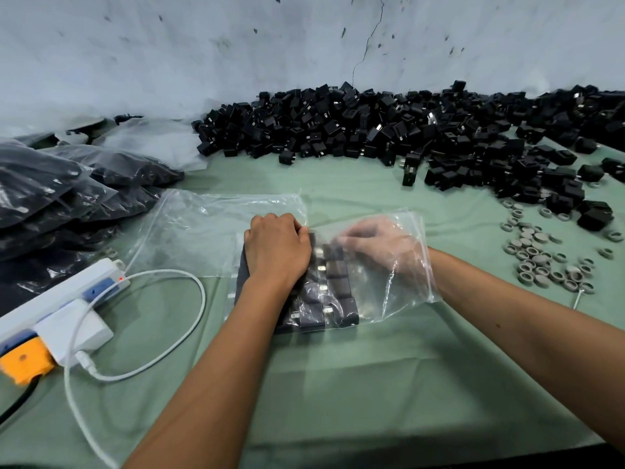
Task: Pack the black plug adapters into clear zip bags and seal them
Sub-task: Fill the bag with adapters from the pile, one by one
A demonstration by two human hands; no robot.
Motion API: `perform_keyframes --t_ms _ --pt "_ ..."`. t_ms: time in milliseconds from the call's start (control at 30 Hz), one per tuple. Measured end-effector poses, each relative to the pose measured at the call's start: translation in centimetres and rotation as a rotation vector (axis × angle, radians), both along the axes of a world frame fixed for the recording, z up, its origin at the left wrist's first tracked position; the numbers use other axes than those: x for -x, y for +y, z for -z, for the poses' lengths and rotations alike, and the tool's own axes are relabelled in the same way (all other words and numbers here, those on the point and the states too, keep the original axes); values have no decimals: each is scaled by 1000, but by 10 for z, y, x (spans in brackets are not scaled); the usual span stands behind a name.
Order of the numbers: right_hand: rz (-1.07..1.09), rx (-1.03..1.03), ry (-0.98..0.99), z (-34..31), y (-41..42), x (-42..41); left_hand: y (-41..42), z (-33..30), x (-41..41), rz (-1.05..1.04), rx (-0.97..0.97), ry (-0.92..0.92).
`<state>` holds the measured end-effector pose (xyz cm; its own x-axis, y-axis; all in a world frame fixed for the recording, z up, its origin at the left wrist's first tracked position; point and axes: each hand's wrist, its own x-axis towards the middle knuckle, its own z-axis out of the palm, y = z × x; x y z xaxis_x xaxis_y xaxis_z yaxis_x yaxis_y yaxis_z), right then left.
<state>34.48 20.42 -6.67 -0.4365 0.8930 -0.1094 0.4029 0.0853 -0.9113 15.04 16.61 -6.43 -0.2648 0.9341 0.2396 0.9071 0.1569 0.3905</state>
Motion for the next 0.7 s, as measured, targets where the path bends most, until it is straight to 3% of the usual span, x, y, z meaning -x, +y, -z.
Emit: perform_keyframes --t_ms 267,567,700 --pt "-34 -19 -35 7 6 -2 8 -12 19 25 56 -128" --pt "-29 -31 -17 5 4 -1 10 -6 23 91 86 -123" --pt "20 138 144 14 3 -1 11 -4 24 84 78 -136"
